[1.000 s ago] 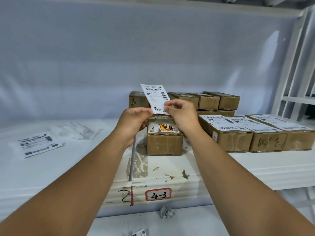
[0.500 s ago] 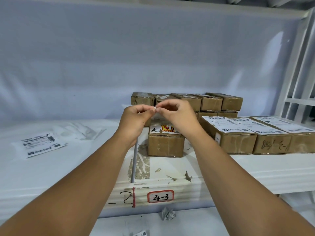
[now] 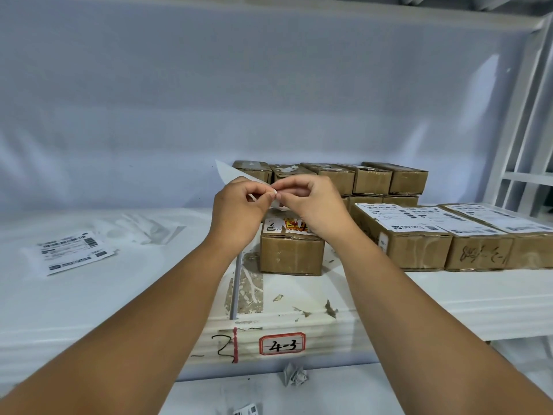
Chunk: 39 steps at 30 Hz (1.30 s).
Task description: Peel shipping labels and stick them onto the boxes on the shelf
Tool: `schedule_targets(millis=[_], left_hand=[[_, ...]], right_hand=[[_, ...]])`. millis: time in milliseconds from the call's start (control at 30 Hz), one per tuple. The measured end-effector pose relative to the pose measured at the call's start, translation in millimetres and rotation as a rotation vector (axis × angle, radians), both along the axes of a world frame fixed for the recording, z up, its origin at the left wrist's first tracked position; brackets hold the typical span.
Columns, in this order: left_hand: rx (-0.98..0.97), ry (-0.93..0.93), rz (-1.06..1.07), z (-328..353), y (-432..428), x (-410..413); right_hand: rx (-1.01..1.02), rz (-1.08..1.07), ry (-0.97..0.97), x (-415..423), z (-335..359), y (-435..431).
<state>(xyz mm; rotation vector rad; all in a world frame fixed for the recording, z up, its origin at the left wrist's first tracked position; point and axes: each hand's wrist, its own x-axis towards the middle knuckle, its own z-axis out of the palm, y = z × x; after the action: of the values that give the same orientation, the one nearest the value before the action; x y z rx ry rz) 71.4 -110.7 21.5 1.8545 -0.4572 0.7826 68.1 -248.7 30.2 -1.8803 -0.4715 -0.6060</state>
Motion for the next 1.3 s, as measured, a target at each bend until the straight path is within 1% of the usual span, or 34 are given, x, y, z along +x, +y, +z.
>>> schedule_targets(millis=[167, 300, 533, 700, 867, 1133, 1300], left_hand=[[-0.049, 0.042, -0.038, 1.7, -0.7, -4.9], [-0.039, 0.047, -0.052, 1.7, -1.0, -5.7], [0.091, -0.044, 0.049, -0.6, -2.7, -4.0], [0.162, -0.090, 0.099, -1.9, -2.5, -2.8], [0.252, -0.147, 0.182, -3.5, -1.9, -2.7], [0.265, -0.146, 0.200, -3.4, -0.8, -2.0], [0.205, -0.114, 0.161, -1.8, -1.8, -4.5]], right_hand=[[-0.055, 0.001, 0.009, -1.0, -0.3, 0.7], [-0.069, 0.025, 0.011, -2.3, 0.0, 0.3], [-0.061, 0.003, 0.012, -1.5, -0.9, 1.1], [-0.018, 0.002, 0.039, 0.7, -1.4, 0.4], [-0.005, 0.010, 0.013, -1.6, -1.3, 3.2], [0.082, 0.101, 0.068, -1.5, -0.3, 3.7], [0.091, 0.140, 0.075, -1.0, 0.5, 2.8]])
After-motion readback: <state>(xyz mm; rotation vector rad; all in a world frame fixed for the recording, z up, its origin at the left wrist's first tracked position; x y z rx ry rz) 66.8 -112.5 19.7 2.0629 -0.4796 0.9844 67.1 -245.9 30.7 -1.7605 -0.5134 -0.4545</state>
